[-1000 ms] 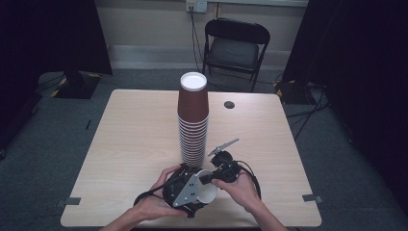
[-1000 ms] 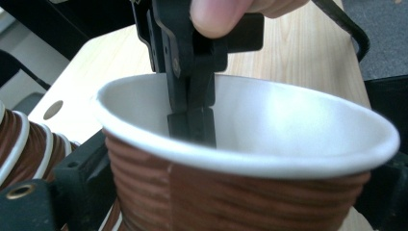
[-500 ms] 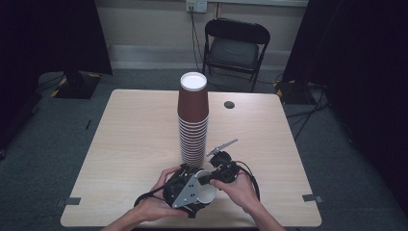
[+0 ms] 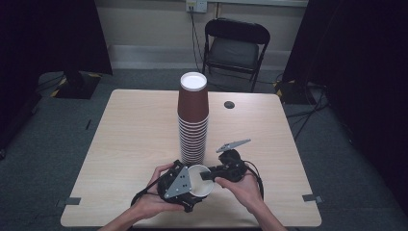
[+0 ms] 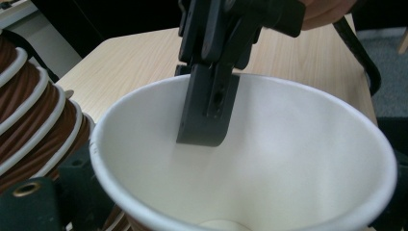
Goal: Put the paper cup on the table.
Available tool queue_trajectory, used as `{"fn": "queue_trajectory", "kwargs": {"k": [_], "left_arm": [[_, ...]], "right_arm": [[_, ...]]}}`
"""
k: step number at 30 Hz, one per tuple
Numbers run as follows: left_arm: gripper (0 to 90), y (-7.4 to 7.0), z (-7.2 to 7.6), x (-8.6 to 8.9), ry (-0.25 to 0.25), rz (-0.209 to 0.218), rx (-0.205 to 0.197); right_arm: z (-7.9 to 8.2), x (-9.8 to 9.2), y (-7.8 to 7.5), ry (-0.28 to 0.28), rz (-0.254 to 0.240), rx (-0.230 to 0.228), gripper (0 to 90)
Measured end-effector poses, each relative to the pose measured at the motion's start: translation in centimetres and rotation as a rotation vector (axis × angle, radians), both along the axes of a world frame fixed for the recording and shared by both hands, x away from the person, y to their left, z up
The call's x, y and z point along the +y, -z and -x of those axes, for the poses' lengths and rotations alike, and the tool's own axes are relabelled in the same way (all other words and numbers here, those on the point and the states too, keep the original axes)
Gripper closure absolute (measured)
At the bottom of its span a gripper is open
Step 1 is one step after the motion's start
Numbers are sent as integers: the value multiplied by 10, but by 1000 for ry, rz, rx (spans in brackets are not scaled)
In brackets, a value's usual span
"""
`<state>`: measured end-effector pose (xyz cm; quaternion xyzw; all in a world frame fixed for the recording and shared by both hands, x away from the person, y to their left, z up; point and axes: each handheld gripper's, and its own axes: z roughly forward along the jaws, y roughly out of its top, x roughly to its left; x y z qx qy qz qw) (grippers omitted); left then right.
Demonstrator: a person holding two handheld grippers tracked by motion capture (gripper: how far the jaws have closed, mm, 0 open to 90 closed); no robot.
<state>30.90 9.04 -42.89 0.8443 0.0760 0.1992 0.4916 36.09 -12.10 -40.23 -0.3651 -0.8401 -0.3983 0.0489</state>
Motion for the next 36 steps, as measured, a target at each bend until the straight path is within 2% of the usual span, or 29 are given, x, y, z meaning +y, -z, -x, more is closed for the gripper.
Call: {"fn": "queue_trajectory", "kwargs": {"k": [3,5,7,8,12,14,15,17,18,24,29,30,33,36], "left_arm": [[84,1,-1,2,-11,17,12],[84,3,-4,4,-35,57,41],[84,2,-6,6,-37,53,47],[84,2,-7,8,-48,74,73],[83,1,-9,13,-60,93,85],[84,1,-9,14,-63,100,90],[84,1,-9,16,-69,103,105],[84,1,-8,17,-70,100,108],[84,1,-7,20,-80,114,114],[85,-3,-3,28,-122,136,131],[85,-7,2,47,-158,152,125],[85,-8,1,54,-182,162,123],[85,-9,-1,60,-205,175,132],[86,-14,-8,74,-264,199,127]], "right_arm": [[0,-1,0,3,-20,-17,627],[0,-3,-1,0,-60,-29,595],[1,-4,-2,7,-70,-44,579],[1,-4,-2,8,-76,-53,574],[2,-9,-6,33,-106,-89,561],[4,-10,-8,20,-126,-119,570],[5,-11,-9,22,-138,-128,570],[6,-12,-9,24,-150,-136,569],[7,-14,-11,34,-161,-156,564],[12,-23,-15,72,-166,-182,546],[15,-41,-18,114,-153,-211,550],[16,-50,-17,133,-155,-223,545],[16,-57,-15,153,-151,-230,534],[18,-71,-10,198,-146,-229,513]]}}
